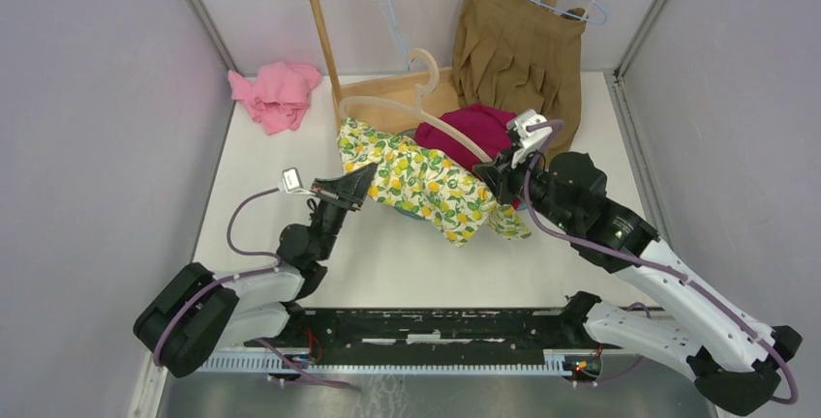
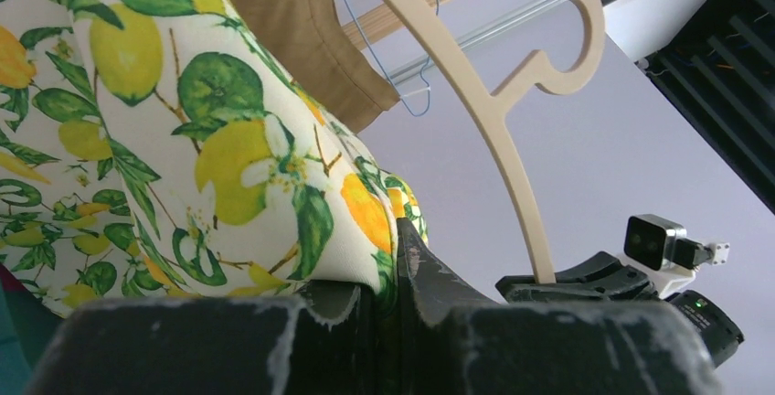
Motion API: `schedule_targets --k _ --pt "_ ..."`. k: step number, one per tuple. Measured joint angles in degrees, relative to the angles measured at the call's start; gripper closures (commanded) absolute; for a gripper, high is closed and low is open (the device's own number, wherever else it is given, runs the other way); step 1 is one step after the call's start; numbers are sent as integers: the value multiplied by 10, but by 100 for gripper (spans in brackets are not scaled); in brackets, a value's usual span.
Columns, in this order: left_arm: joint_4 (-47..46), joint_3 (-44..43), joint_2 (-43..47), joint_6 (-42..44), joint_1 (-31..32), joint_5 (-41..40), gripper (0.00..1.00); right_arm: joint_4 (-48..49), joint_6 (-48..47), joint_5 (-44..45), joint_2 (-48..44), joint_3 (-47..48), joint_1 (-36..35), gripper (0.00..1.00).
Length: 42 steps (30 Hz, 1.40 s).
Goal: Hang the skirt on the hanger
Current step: Hang the skirt on the hanger.
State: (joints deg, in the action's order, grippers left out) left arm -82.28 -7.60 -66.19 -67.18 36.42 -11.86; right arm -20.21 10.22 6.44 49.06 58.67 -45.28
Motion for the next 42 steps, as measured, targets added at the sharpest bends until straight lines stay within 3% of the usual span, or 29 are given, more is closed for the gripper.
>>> schedule_targets --k 29,42 --pt "227 50 248 23 0 1 83 26 5 38 44 -4 -1 99" --pt "298 67 305 26 0 -4 82 23 5 36 44 -4 15 99"
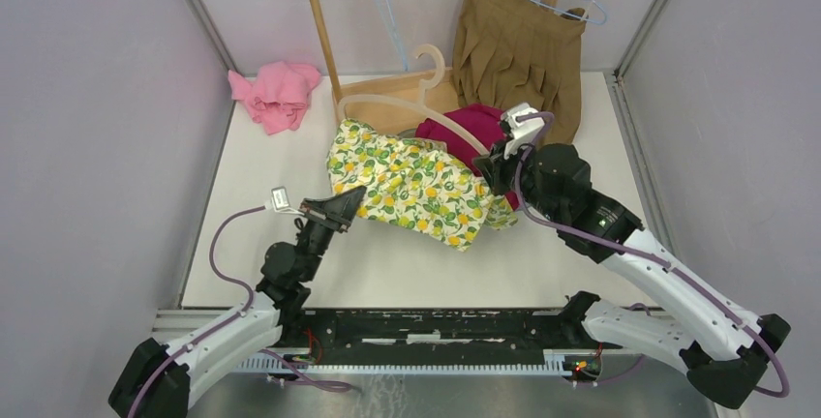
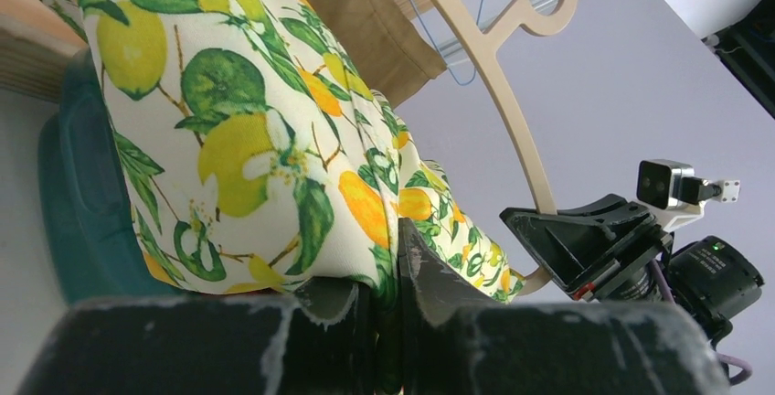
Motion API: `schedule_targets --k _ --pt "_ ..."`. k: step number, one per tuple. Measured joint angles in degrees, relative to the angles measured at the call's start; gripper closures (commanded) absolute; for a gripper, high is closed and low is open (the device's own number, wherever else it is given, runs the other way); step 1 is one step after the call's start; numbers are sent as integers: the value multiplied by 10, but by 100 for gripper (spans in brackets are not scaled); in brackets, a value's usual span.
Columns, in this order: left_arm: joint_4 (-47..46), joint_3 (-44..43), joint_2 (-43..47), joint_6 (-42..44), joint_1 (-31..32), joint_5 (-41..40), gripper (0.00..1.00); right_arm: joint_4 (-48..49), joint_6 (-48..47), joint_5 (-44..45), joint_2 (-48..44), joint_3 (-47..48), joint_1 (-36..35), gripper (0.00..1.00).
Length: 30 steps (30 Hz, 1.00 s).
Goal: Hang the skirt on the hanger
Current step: Hang the skirt on the hanger.
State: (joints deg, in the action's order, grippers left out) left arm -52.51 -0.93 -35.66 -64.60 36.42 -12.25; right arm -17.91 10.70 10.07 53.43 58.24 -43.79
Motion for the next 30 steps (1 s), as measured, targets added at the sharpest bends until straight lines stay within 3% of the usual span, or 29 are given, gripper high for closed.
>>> schedule_targets --k 5,10,14,26,30 --pt "8 0 -13 0 -1 -3 79 -5 4 -10 -4 0 15 99" --pt "36 -17 -54 9 -4 0 34 -6 5 -14 -17 -1 22 99" --pt "65 -54 -100 19 -9 9 19 -7 4 -7 -36 -7 28 99" --pt "218 -240 -138 46 -14 86 15 -38 -8 -9 -59 -3 30 99" --pt "233 -284 -180 46 31 113 14 -38 -13 -10 -48 6 30 99"
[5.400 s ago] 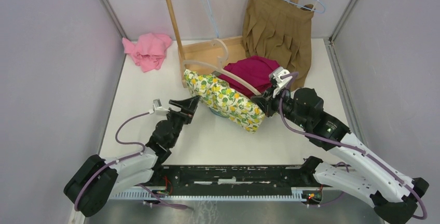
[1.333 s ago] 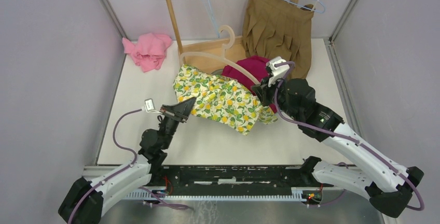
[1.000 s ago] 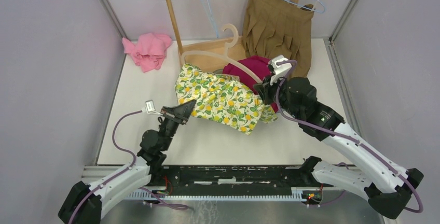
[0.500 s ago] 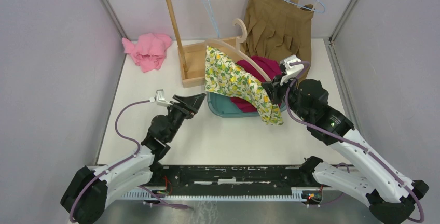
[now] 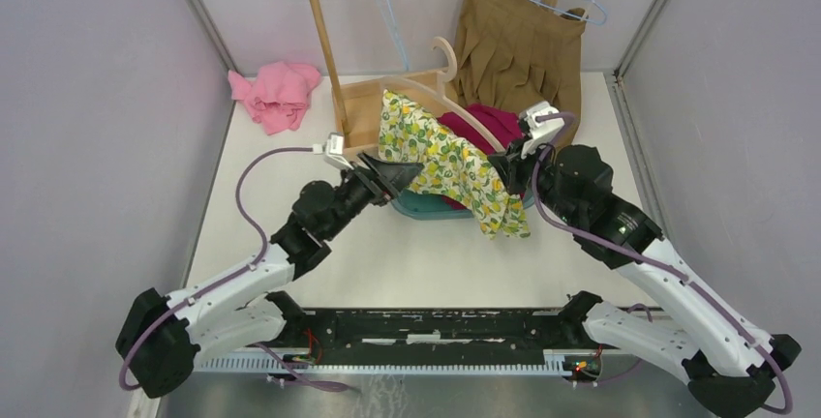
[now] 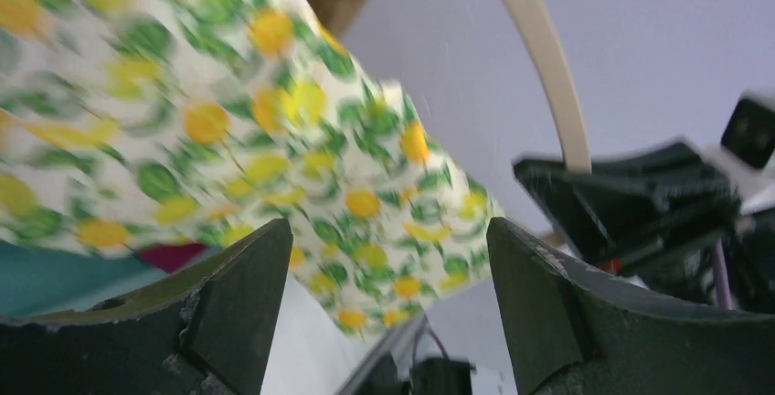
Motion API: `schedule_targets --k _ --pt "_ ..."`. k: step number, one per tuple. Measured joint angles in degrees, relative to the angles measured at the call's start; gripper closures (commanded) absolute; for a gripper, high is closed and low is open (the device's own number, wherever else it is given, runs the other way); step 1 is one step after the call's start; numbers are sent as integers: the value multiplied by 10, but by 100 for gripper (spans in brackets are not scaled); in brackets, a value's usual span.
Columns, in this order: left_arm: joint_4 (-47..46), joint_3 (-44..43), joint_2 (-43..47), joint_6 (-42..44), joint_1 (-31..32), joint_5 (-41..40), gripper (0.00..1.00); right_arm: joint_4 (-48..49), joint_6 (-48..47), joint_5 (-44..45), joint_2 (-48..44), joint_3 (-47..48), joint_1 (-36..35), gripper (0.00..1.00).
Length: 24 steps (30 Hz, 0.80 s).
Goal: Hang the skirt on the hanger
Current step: Hang the skirt on the hanger.
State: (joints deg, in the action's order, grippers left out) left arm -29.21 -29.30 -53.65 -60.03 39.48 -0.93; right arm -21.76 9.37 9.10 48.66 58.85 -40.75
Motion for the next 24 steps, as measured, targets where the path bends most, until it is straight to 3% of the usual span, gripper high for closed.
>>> schedule_targets --k 7,13,19,24 --pt "18 -43 -59 -1 155 -9 12 12 -8 2 43 36 0 99" --pt "8 -44 -93 -25 205 -50 12 29 -7 3 71 58 0 99" --pt "-95 1 -151 -50 244 -102 11 45 -2 3 82 63 0 99" --pt "-249 44 -247 -76 261 -131 12 46 4 2 84 75 0 99"
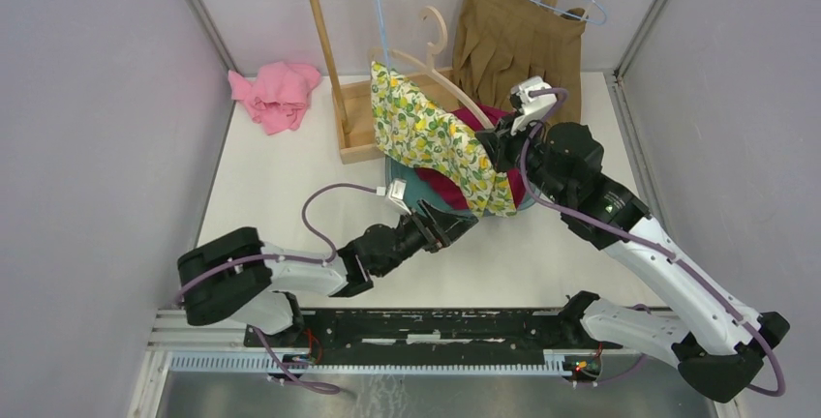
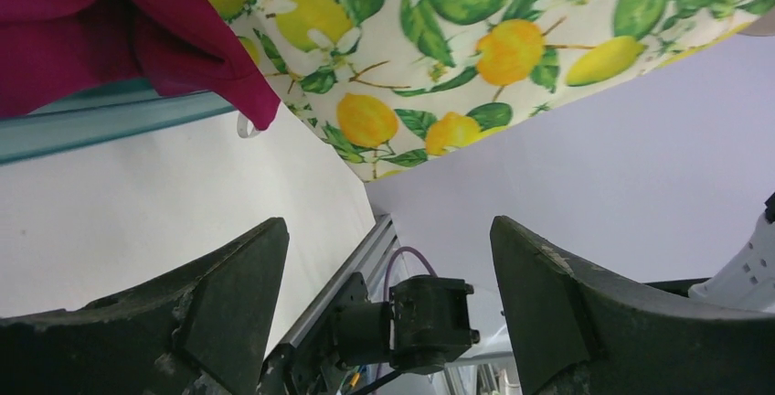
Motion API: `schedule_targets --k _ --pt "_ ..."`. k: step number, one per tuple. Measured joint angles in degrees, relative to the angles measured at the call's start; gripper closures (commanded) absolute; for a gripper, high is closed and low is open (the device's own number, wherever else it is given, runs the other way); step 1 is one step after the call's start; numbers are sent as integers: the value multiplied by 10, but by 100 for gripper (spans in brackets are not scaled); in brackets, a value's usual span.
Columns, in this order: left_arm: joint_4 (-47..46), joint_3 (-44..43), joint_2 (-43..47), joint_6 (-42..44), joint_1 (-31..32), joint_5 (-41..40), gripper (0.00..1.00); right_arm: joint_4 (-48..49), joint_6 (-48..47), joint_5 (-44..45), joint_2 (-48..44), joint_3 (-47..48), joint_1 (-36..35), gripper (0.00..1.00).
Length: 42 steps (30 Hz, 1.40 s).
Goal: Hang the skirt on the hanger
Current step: Hang the skirt on the hanger, then place the hanger on the clothesline.
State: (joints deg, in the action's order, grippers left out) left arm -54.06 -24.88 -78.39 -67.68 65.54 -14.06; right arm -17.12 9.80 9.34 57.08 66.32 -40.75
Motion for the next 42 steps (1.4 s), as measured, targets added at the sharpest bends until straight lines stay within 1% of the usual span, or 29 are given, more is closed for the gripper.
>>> schedule_targets --k 4,7,10,14,20,36,38,39,40,42 --pt "-104 1 -74 -4 5 -13 12 4 7 0 0 3 0 99" --pt "-161 1 -94 -4 5 -28 12 3 12 -1 -2 3 0 99" --pt "-197 0 -96 -4 6 -42 13 3 15 -1 -10 3 0 99" --pt "-219 -10 -101 -3 6 -60 13 3 19 -1 -26 3 0 99" --pt "-254 -35 -140 -3 7 -69 15 3 23 -2 -34 3 0 99" --pt "-307 -49 -187 1 20 -84 16 0 35 -8 -37 3 0 99" --pt "-315 -50 -194 3 22 -85 18 -2 38 -9 -38 3 0 99" --pt "-316 -51 -196 5 23 -86 20 -2 39 -11 -39 3 0 99" --pt "-318 -51 -196 7 24 -89 24 -2 39 -12 -40 3 0 99" --pt "-322 -53 -196 10 26 -91 34 -2 39 -14 -43 3 0 99"
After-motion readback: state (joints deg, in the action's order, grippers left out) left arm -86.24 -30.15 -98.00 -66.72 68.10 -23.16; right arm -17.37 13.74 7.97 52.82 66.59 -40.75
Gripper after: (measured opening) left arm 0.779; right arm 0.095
